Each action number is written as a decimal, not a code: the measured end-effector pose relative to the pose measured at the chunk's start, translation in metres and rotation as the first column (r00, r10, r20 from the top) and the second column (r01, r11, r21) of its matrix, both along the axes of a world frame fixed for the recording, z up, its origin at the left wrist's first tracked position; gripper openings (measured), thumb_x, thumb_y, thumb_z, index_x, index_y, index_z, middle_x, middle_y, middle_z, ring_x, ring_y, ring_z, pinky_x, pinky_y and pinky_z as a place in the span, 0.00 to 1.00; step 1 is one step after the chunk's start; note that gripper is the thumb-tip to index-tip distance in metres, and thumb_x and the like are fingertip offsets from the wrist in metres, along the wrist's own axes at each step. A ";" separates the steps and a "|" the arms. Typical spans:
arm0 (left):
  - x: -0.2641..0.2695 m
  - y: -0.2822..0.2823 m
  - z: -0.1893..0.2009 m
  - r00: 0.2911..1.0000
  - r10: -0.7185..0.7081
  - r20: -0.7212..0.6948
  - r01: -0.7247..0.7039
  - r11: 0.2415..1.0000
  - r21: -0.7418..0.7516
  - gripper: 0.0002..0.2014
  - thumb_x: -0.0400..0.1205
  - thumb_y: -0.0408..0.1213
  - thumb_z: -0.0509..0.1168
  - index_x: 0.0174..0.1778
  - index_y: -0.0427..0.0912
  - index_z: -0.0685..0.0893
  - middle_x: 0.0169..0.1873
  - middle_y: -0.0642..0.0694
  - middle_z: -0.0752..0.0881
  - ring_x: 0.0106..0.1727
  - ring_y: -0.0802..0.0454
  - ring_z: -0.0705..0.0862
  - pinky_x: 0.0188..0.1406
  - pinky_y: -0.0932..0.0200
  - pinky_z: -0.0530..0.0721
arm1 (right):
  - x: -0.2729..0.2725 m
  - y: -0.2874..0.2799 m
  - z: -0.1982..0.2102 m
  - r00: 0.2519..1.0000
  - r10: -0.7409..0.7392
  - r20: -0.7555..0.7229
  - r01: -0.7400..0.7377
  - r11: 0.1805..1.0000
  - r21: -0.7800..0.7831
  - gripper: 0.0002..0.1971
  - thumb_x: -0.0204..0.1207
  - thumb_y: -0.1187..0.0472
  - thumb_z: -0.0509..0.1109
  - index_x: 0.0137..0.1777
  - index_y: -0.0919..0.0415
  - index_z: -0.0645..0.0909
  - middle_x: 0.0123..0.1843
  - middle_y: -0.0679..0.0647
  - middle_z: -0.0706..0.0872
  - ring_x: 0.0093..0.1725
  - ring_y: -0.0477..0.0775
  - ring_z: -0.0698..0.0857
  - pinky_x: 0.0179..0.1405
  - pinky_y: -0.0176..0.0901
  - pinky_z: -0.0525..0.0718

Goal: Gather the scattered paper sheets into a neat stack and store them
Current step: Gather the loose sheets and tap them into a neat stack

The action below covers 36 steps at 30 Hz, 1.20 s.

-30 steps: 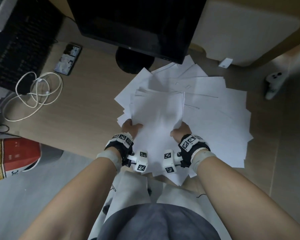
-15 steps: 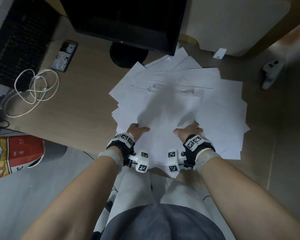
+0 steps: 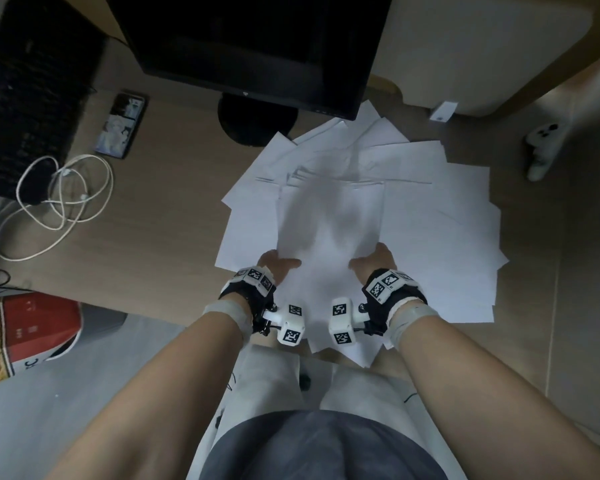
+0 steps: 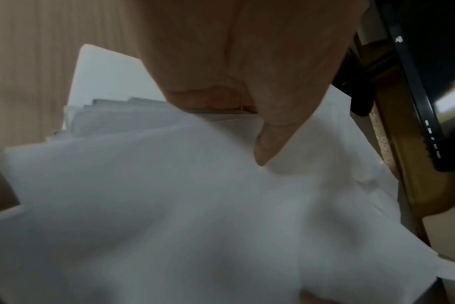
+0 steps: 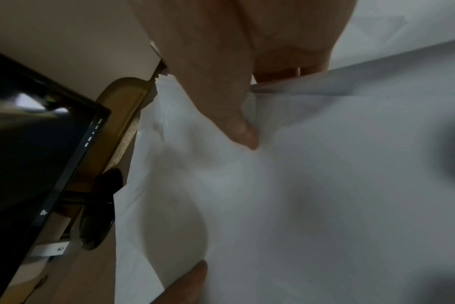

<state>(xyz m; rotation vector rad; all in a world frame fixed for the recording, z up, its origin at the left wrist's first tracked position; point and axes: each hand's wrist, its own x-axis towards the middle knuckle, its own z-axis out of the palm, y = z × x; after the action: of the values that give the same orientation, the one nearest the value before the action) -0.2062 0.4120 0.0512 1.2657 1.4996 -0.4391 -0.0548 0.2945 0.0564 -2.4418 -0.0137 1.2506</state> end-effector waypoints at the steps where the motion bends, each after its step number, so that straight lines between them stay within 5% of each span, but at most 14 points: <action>1: -0.001 0.001 0.002 1.000 -0.001 0.009 0.001 1.000 0.007 0.26 0.79 0.38 0.71 0.71 0.32 0.76 0.66 0.36 0.82 0.63 0.38 0.82 0.58 0.55 0.77 | 0.000 0.001 0.004 0.999 0.014 0.038 -0.014 1.000 -0.005 0.25 0.74 0.64 0.68 0.72 0.63 0.72 0.66 0.58 0.82 0.63 0.65 0.82 0.61 0.51 0.82; 5: -0.012 0.007 0.002 1.000 0.007 0.006 -0.006 0.997 -0.083 0.24 0.73 0.33 0.73 0.66 0.34 0.80 0.63 0.37 0.84 0.57 0.40 0.84 0.53 0.59 0.80 | -0.002 0.010 0.023 0.980 0.142 0.136 -0.150 0.987 0.052 0.19 0.77 0.67 0.57 0.68 0.61 0.72 0.65 0.60 0.81 0.62 0.66 0.81 0.58 0.50 0.79; 8: -0.030 0.006 0.010 0.995 0.094 -0.027 -0.098 0.966 -0.241 0.22 0.67 0.35 0.79 0.55 0.33 0.84 0.51 0.36 0.88 0.47 0.42 0.87 0.50 0.53 0.88 | -0.005 0.035 0.037 0.921 0.321 0.221 -0.332 0.943 0.013 0.21 0.78 0.67 0.53 0.69 0.55 0.72 0.66 0.58 0.81 0.65 0.65 0.79 0.67 0.58 0.73; 11: -0.051 0.002 0.022 0.995 0.099 -0.027 -0.102 0.949 -0.299 0.10 0.76 0.39 0.75 0.38 0.38 0.82 0.34 0.43 0.91 0.30 0.52 0.89 0.24 0.67 0.78 | -0.013 0.065 0.046 0.831 0.501 0.241 -0.512 0.859 -0.021 0.27 0.79 0.67 0.53 0.76 0.44 0.70 0.73 0.52 0.79 0.70 0.61 0.77 0.70 0.57 0.67; 15: -0.069 -0.001 0.024 0.959 0.281 0.024 -0.243 0.865 -0.440 0.11 0.82 0.41 0.69 0.42 0.36 0.83 0.38 0.43 0.93 0.33 0.52 0.91 0.32 0.59 0.69 | -0.028 0.103 0.052 0.656 0.705 0.270 -0.719 0.692 -0.062 0.29 0.79 0.67 0.52 0.77 0.41 0.69 0.76 0.51 0.77 0.73 0.59 0.76 0.72 0.54 0.67; 19: -0.074 -0.006 0.011 0.953 0.304 0.000 -0.290 0.907 -0.306 0.13 0.81 0.45 0.69 0.44 0.37 0.83 0.48 0.41 0.88 0.46 0.46 0.86 0.42 0.57 0.82 | -0.036 0.125 0.041 0.584 0.778 0.231 -0.779 0.617 -0.110 0.27 0.81 0.65 0.53 0.78 0.44 0.68 0.76 0.51 0.76 0.74 0.60 0.75 0.72 0.56 0.64; 22: -0.073 0.003 -0.001 0.951 0.306 0.046 -0.296 0.942 -0.159 0.11 0.81 0.44 0.69 0.39 0.41 0.79 0.45 0.40 0.84 0.46 0.45 0.83 0.56 0.49 0.84 | -0.032 0.126 0.033 0.654 0.727 0.211 -0.714 0.685 -0.146 0.25 0.81 0.64 0.54 0.77 0.48 0.68 0.75 0.54 0.77 0.73 0.62 0.75 0.73 0.59 0.65; 25: -0.060 0.021 0.000 0.969 0.229 0.092 -0.223 0.972 -0.074 0.10 0.79 0.43 0.70 0.48 0.41 0.82 0.48 0.41 0.84 0.48 0.45 0.82 0.58 0.47 0.81 | -0.012 0.111 0.027 0.807 0.559 0.188 -0.537 0.829 -0.158 0.22 0.81 0.63 0.55 0.75 0.54 0.69 0.71 0.59 0.79 0.68 0.65 0.79 0.70 0.56 0.72; 28: -0.031 0.035 0.009 0.984 0.099 0.145 -0.095 0.995 -0.035 0.29 0.72 0.49 0.69 0.66 0.36 0.80 0.62 0.39 0.84 0.61 0.41 0.83 0.65 0.50 0.80 | 0.009 0.085 0.025 0.913 0.383 0.143 -0.361 0.919 -0.158 0.25 0.82 0.64 0.56 0.80 0.61 0.62 0.72 0.64 0.78 0.67 0.66 0.80 0.60 0.49 0.76; 30: -0.010 0.039 0.019 0.982 0.037 0.184 -0.038 0.999 0.002 0.35 0.71 0.49 0.70 0.73 0.38 0.76 0.66 0.41 0.82 0.65 0.40 0.82 0.66 0.50 0.80 | 0.017 0.070 0.022 0.945 0.307 0.113 -0.287 0.944 -0.161 0.28 0.82 0.65 0.57 0.82 0.63 0.58 0.73 0.66 0.77 0.69 0.66 0.78 0.61 0.49 0.77; 32: 0.006 0.038 0.023 0.977 -0.007 0.213 0.003 1.000 0.022 0.29 0.77 0.42 0.73 0.73 0.39 0.74 0.63 0.43 0.81 0.64 0.41 0.81 0.62 0.52 0.80 | 0.020 0.059 0.019 0.966 0.246 0.081 -0.231 0.961 -0.153 0.26 0.83 0.66 0.57 0.81 0.65 0.60 0.73 0.66 0.76 0.69 0.67 0.78 0.63 0.50 0.76; 36: 0.017 0.031 0.018 0.980 -0.083 0.180 0.068 0.994 0.089 0.25 0.81 0.36 0.67 0.75 0.38 0.73 0.70 0.38 0.80 0.68 0.39 0.80 0.65 0.52 0.77 | 0.022 0.042 0.016 0.992 0.115 0.057 -0.109 0.989 -0.100 0.27 0.81 0.65 0.62 0.79 0.65 0.62 0.69 0.64 0.80 0.64 0.65 0.81 0.52 0.44 0.76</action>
<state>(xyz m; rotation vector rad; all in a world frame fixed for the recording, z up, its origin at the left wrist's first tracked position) -0.1894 0.4435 0.0696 1.3929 1.3287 -0.3030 -0.0325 0.3370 0.0726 -2.5954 -0.1122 1.2478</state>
